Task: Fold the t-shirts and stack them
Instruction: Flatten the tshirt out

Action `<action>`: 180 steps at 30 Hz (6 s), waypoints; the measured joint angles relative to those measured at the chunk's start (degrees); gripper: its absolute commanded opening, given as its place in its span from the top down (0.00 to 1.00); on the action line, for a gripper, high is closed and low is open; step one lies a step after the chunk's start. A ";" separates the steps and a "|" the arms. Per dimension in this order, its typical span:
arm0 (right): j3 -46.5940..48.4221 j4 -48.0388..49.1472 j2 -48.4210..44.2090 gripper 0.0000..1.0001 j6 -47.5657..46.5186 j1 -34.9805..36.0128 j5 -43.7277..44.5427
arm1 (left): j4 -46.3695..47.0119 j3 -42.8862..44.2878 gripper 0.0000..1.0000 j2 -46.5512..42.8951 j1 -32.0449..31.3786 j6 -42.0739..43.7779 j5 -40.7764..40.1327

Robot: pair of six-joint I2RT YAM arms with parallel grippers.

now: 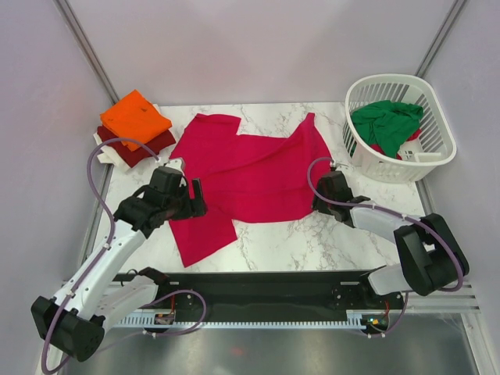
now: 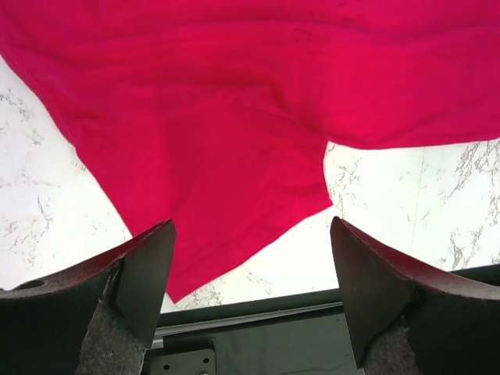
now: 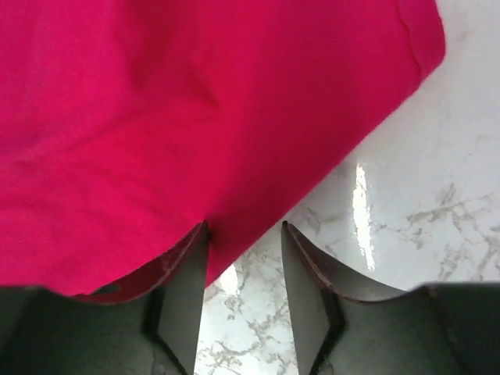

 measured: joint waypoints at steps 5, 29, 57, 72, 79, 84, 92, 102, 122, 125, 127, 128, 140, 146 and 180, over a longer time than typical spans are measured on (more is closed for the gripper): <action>0.00 2.93 1.53 1.00 -0.94 0.00 -0.96 | 0.02 0.00 0.12 -0.37 0.00 0.00 -0.57; 58.34 -19.23 28.41 0.16 -7.23 -1.64 -7.04 | 0.02 -0.04 0.12 -3.26 -0.20 0.00 -2.32; 52.30 -18.71 37.35 0.50 -9.77 -6.49 -2.45 | 0.02 -0.22 0.12 -2.82 -1.66 0.00 -2.73; 52.39 -16.72 39.26 0.52 -8.22 -6.45 -6.60 | 0.02 -0.35 0.12 -2.19 -1.66 -0.02 -2.75; 48.98 -16.90 36.30 0.51 -8.28 -4.74 -3.67 | 0.02 -0.35 0.12 -2.14 -1.66 -0.02 -2.73; 48.87 -17.75 33.07 0.51 -9.55 -1.44 2.54 | 0.02 -0.35 0.12 -2.08 -1.66 -0.02 -2.73; 49.22 -18.51 32.92 0.51 -10.73 -0.22 5.33 | 0.02 -0.35 0.12 -1.40 -1.66 -0.02 -2.73; 52.68 -18.86 38.73 0.51 -11.32 -0.44 6.10 | 0.02 -0.35 0.12 -1.29 -1.66 -0.02 -2.75; 52.68 -18.38 40.19 0.95 -11.78 -0.37 6.45 | 0.02 -0.35 0.12 -1.29 -1.66 0.00 -2.84; 52.68 -18.95 39.85 0.95 -11.87 -0.37 7.02 | 0.02 -0.35 0.12 -1.29 -1.66 -0.02 -3.10; 52.68 -19.65 38.97 0.97 -12.07 -0.37 7.26 | 0.02 -0.35 0.12 -1.29 -1.66 -0.02 -3.15; 52.68 -20.17 38.23 0.98 -12.20 -0.37 7.37 | 0.02 -0.35 0.12 -1.29 -1.66 -0.02 -3.15; 53.44 -23.41 27.39 1.00 -12.76 -0.39 6.54 | 0.04 -0.35 0.12 -1.03 -1.66 -0.02 -3.37; 43.04 -24.79 12.61 1.00 -11.58 -0.39 2.84 | 0.02 -0.35 0.13 1.60 -1.66 -0.02 -3.45; -11.28 -30.73 -38.88 1.00 14.69 -0.63 -8.94 | -10.19 -16.57 0.04 12.26 -16.09 -41.29 -8.87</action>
